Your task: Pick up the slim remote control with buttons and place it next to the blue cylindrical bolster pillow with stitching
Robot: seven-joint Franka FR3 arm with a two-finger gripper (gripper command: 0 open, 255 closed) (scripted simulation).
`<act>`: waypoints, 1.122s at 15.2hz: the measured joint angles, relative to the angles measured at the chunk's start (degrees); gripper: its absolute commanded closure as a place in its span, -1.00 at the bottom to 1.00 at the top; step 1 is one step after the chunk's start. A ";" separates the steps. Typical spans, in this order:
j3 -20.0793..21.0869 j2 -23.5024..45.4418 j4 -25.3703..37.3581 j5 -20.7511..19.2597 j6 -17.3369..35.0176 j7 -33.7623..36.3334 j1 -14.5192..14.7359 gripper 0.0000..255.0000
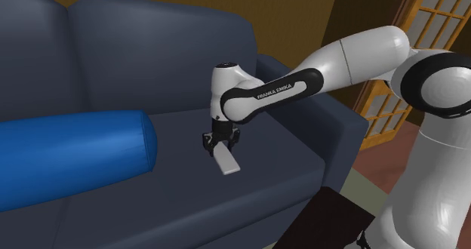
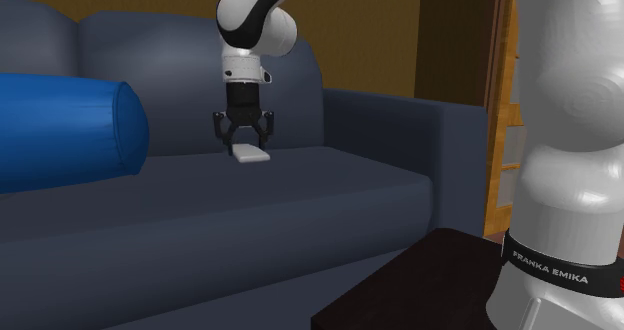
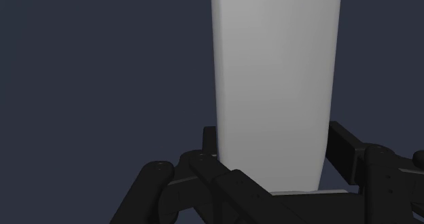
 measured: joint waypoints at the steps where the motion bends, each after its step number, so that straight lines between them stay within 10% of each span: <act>1: 0.05 -0.43 0.23 0.17 -0.64 -0.08 -0.01 1.00; 17: 0.26 -4.23 8.17 1.70 -12.17 -1.23 -0.27 1.00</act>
